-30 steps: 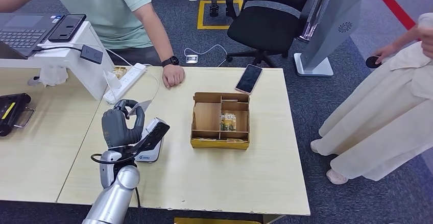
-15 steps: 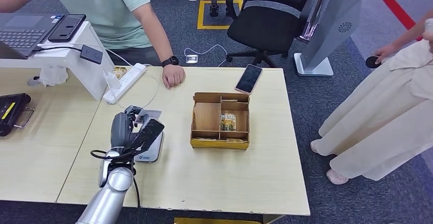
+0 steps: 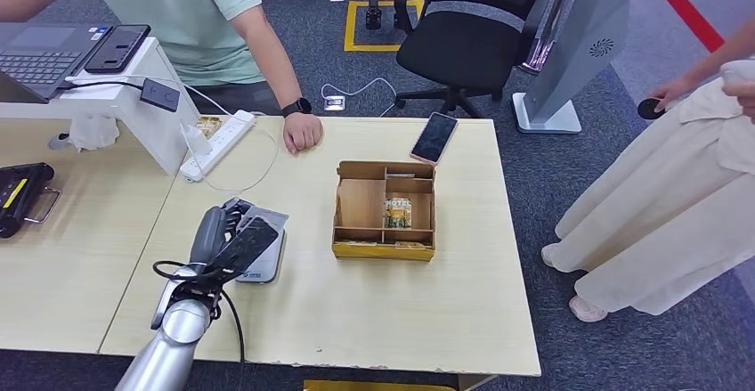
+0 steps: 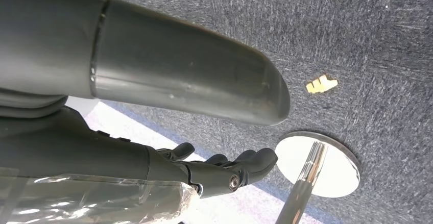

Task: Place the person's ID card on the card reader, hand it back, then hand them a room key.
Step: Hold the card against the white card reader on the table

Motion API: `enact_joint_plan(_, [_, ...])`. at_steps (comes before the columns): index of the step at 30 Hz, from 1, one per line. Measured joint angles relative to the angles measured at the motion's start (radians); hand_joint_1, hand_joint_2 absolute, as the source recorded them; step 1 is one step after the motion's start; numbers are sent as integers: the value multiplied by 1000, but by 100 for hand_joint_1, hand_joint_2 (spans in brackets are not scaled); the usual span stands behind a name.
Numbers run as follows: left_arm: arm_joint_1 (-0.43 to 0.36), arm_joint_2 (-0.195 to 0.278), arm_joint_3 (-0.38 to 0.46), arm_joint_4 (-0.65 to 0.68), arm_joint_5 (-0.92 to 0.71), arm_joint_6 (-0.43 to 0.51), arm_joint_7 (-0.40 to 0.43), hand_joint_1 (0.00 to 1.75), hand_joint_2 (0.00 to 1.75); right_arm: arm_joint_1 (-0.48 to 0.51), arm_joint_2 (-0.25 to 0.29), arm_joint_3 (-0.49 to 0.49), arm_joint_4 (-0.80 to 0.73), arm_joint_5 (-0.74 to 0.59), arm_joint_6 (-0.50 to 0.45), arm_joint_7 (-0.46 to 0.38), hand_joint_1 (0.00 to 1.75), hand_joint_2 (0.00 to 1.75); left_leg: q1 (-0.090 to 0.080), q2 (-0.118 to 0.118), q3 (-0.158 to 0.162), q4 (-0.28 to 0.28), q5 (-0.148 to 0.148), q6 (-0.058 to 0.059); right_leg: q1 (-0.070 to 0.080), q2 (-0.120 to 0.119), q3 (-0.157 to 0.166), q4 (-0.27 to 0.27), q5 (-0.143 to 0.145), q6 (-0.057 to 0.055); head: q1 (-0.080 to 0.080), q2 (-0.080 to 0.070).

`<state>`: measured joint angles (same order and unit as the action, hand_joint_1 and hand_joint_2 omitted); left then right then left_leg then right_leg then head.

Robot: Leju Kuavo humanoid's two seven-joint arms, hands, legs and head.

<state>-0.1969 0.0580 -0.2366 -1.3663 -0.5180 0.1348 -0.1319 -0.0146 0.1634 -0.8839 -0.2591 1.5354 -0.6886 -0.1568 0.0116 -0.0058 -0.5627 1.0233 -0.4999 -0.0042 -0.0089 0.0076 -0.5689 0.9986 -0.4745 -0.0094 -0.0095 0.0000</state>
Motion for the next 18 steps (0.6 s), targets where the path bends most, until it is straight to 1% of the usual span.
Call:
enact_joint_plan(5, [9, 34, -14, -2, -81, -20, 47, 175, 175, 0, 1, -7, -4, 10, 0, 2, 0, 0, 0, 0, 0, 0, 0, 0, 0, 0, 0, 0, 0, 0, 0, 0])
enact_joint_plan(8, [9, 44, -20, 0, -135, -10, 75, 175, 175, 0, 1, -10, -4, 11, 0, 5, 0, 0, 0, 0, 0, 0, 0, 0, 0, 0, 0, 0, 0, 0, 0, 0])
enact_joint_plan(13, [8, 49, -25, 15, -185, 2, 106, 175, 175, 0, 2, -10, -4, 23, 0, 10, 0, 0, 0, 0, 0, 0, 0, 0, 0, 0, 0, 0, 0, 0, 0, 0])
enact_joint_plan(18, [-2, 49, -31, 60, -220, -1, 129, 175, 175, -1, 3, -11, -4, 28, 0, 10, 0, 0, 0, 0, 0, 0, 0, 0, 0, 0, 0, 0, 0, 0, 0, 0])
